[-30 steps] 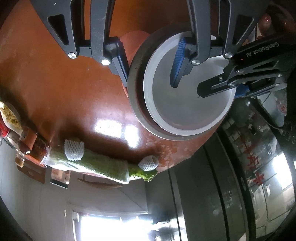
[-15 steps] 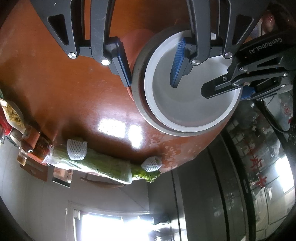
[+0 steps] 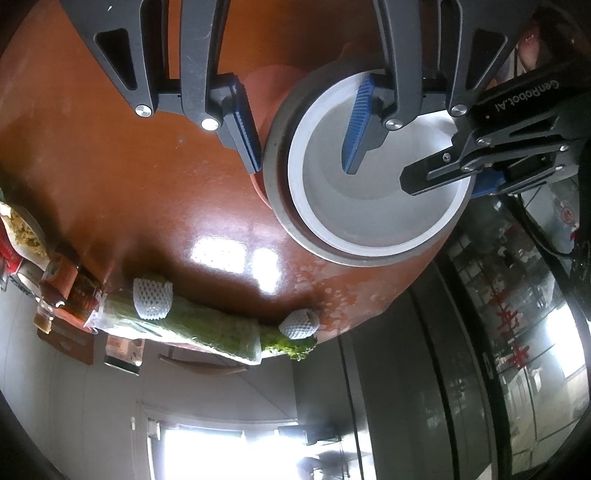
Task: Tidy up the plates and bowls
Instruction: 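Carry the nested bowls onto the steel and pink pig plate stack, then open both tools to release the steel bowl rim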
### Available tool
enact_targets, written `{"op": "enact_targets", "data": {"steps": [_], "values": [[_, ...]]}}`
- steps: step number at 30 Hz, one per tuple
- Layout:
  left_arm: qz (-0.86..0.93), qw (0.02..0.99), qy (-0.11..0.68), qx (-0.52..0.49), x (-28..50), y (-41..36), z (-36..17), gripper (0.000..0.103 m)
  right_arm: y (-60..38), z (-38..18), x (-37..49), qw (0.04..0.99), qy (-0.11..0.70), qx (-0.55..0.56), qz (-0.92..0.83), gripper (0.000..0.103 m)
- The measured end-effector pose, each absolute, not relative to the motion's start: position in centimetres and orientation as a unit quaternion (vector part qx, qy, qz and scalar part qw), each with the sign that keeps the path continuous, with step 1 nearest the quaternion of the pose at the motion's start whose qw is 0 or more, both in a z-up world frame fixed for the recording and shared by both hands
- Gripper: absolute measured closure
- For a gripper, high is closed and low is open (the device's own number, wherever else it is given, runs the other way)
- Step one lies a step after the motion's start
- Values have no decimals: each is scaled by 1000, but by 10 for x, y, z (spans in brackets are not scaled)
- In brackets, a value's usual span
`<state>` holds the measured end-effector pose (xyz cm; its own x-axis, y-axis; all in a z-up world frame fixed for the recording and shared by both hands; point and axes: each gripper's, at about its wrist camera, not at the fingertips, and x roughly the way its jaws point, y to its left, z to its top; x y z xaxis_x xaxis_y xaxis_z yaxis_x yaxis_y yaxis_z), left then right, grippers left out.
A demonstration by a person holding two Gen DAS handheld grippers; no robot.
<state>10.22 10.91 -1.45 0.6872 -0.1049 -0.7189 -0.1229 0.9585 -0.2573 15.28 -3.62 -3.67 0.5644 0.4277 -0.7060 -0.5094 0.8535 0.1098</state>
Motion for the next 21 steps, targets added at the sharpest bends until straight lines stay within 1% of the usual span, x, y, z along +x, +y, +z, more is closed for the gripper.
{"op": "enact_targets", "data": {"steps": [4, 14, 16, 17, 21], "values": [[15, 909, 392, -139, 99, 111, -12, 53, -36, -36, 151, 883, 383, -54, 266, 56], [32, 916, 377, -135, 87, 114, 0, 51, -40, -28, 145, 887, 374, -52, 267, 54], [41, 920, 370, -127, 82, 113, 5, 50, -42, -25, 142, 889, 370, -49, 267, 53], [46, 922, 366, -122, 80, 112, 7, 49, -44, -22, 140, 890, 366, -47, 267, 50], [52, 926, 360, -104, 70, 105, 15, 48, -51, -15, 131, 896, 354, -48, 265, 47]]}}
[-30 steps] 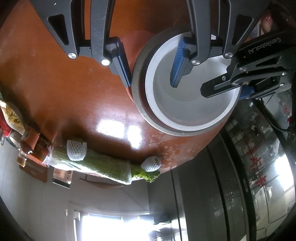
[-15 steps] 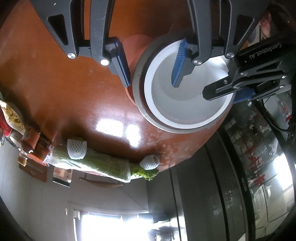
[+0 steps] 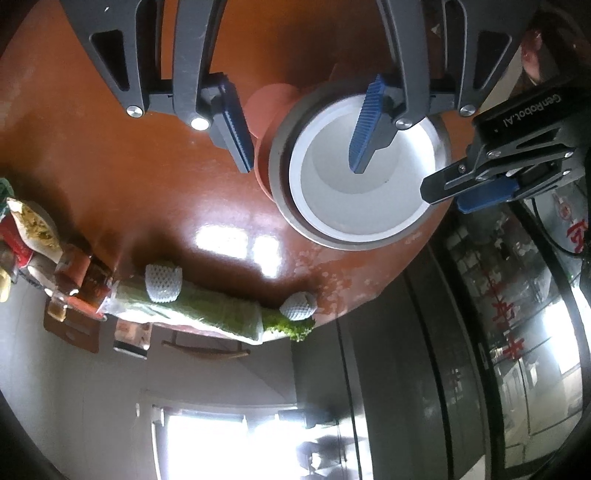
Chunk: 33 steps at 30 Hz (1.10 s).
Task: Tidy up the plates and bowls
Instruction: 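Open both tools to release the steel bowl rim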
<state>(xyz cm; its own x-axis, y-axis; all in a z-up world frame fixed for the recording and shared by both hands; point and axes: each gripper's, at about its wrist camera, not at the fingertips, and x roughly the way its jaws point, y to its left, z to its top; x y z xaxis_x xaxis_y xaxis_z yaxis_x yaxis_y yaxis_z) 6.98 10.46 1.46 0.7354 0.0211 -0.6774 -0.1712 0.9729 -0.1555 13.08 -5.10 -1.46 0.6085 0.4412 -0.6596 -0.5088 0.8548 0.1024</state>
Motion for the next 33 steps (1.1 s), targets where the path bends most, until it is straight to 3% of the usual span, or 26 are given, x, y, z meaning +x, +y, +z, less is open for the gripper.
{"op": "enact_targets", "data": {"steps": [16, 33], "values": [[68, 935, 342, -70, 15, 70, 30, 34, -93, 0, 72, 911, 327, -59, 243, 39], [57, 920, 383, -67, -10, 41, 0, 33, -126, -20, 23, 918, 329, -48, 217, 34]]}}
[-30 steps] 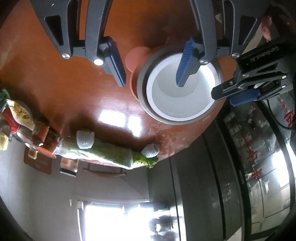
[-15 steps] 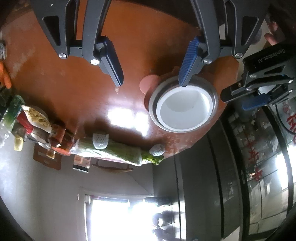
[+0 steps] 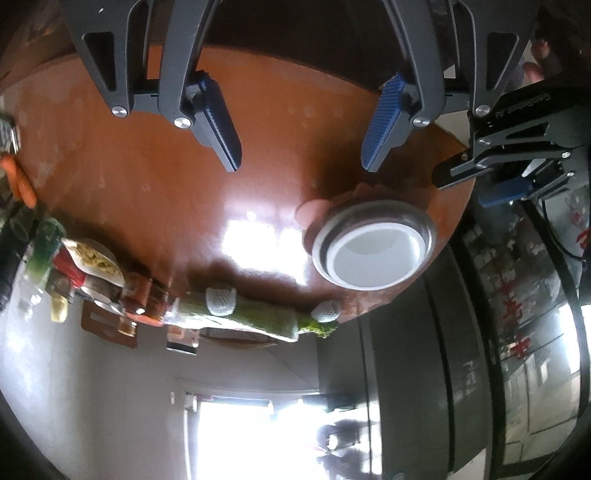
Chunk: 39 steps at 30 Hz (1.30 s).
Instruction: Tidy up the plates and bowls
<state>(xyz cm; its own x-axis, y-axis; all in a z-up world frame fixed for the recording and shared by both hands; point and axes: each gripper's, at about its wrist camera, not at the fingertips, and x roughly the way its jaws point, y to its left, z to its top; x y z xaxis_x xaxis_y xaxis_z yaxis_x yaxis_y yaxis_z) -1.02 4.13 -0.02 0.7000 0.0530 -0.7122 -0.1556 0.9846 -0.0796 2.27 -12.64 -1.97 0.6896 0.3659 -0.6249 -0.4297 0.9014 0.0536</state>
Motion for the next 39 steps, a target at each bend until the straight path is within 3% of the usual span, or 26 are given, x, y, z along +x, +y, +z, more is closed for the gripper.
{"op": "enact_targets", "data": {"steps": [39], "values": [[63, 911, 405, -51, -12, 28, -19, 33, -133, -40, 12, 914, 350, -37, 203, 33]]}}
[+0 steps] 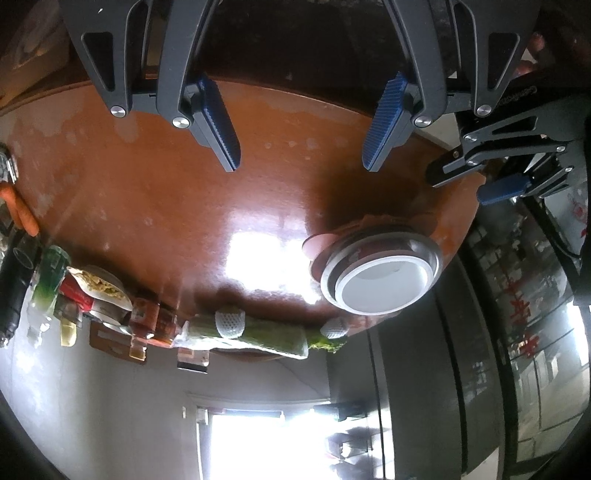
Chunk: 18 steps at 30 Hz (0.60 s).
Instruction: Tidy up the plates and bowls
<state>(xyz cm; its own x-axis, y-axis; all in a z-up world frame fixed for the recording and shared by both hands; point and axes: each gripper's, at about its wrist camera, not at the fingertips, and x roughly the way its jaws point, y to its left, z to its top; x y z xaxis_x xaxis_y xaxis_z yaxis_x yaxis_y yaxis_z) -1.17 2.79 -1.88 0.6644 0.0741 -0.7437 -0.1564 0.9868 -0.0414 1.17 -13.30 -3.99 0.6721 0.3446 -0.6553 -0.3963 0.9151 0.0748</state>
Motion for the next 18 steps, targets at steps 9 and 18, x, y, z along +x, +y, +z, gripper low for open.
{"op": "enact_targets", "data": {"steps": [9, 18], "values": [[66, 910, 407, -46, -10, 26, -21, 33, -133, -41, 12, 913, 352, -36, 201, 32], [68, 909, 410, -42, -7, 23, -25, 33, -134, -44, 14, 914, 354, -34, 195, 32]]}}
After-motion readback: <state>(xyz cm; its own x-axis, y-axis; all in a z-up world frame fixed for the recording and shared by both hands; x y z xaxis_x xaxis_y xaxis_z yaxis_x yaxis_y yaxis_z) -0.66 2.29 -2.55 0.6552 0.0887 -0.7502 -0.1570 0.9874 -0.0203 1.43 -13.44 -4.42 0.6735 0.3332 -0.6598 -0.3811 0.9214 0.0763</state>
